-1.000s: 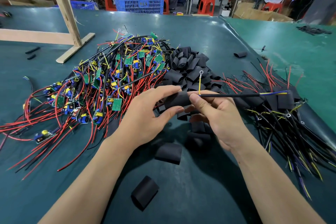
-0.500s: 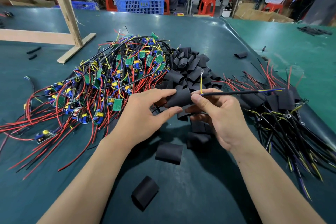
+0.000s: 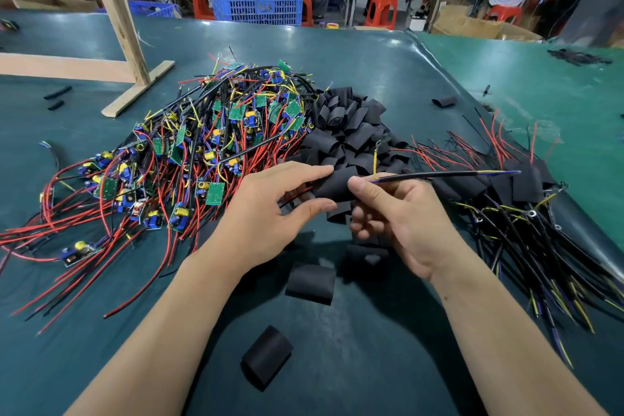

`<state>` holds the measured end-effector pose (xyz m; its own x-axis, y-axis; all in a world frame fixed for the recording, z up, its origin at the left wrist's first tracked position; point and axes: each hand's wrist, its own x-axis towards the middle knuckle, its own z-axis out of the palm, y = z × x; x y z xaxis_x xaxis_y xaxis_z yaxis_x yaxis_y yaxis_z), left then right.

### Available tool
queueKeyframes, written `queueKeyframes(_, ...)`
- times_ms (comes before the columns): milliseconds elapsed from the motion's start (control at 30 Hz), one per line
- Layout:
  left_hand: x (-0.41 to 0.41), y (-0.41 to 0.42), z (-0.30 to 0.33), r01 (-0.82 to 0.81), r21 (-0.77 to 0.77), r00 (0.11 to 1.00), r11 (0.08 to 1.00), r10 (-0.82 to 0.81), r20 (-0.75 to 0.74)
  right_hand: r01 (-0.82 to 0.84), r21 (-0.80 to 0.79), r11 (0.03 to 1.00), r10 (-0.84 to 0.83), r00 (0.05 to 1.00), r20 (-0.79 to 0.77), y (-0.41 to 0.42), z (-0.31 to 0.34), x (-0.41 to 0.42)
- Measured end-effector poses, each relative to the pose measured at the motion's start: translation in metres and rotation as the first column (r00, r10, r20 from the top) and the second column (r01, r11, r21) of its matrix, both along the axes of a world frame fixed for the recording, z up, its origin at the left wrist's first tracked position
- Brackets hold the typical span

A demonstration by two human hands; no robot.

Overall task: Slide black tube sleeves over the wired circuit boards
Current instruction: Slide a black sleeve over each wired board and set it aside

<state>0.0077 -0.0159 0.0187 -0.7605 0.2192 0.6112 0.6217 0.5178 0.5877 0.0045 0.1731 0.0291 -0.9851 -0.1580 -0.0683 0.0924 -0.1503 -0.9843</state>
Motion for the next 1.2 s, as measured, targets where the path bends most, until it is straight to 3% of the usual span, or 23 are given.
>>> queueKeyframes(100, -0.001, 0.000, -0.002, -0.122, -0.053, 0.987, 0.991, 0.116, -0.107, 0.125, 0.018, 0.992, -0.124, 0.990, -0.064, -0.001, 0.002, 0.000)
queueKeyframes(200, -0.004, -0.004, -0.002, -0.265, 0.041, 0.938, 0.964, 0.267, -0.223, 0.348, -0.138, 0.927, -0.362, 0.927, -0.093, 0.004, 0.007, -0.005)
queueKeyframes(367, -0.005, -0.006, -0.004, -0.236, 0.073, 0.949, 0.969, 0.246, -0.198, 0.639, -0.505, 0.580, -0.669, 0.728, 0.152, 0.040, 0.015, -0.016)
queueKeyframes(467, -0.005, -0.005, -0.005, -0.211, 0.063, 0.958, 0.976, 0.219, -0.184, 0.711, -0.565, 0.418, -0.690, 0.653, 0.311, 0.053, 0.013, -0.019)
queueKeyframes(567, -0.006, -0.005, -0.006, -0.212, 0.067, 0.960, 0.975, 0.221, -0.173, 0.753, -0.552, 0.358, -0.696, 0.609, 0.380, 0.055, 0.011, -0.019)
queueKeyframes(667, -0.006, -0.005, -0.005, -0.215, 0.065, 0.959, 0.974, 0.223, -0.174, 0.748, -0.517, 0.417, -0.658, 0.640, 0.396, 0.055, 0.010, -0.018)
queueKeyframes(867, -0.004, -0.006, -0.004, -0.205, 0.036, 0.965, 0.978, 0.208, -0.162, 0.640, -0.342, 0.688, -0.567, 0.768, 0.296, 0.040, 0.007, -0.018)
queueKeyframes(1100, -0.007, -0.010, -0.008, -0.229, -0.074, 0.973, 0.971, 0.230, -0.003, 0.640, -0.277, 0.716, -0.563, 0.765, 0.312, 0.042, 0.002, -0.020)
queueKeyframes(1200, -0.006, -0.009, -0.007, -0.222, -0.080, 0.975, 0.972, 0.222, -0.005, 0.586, -0.153, 0.795, -0.550, 0.805, 0.223, 0.043, -0.001, -0.023)
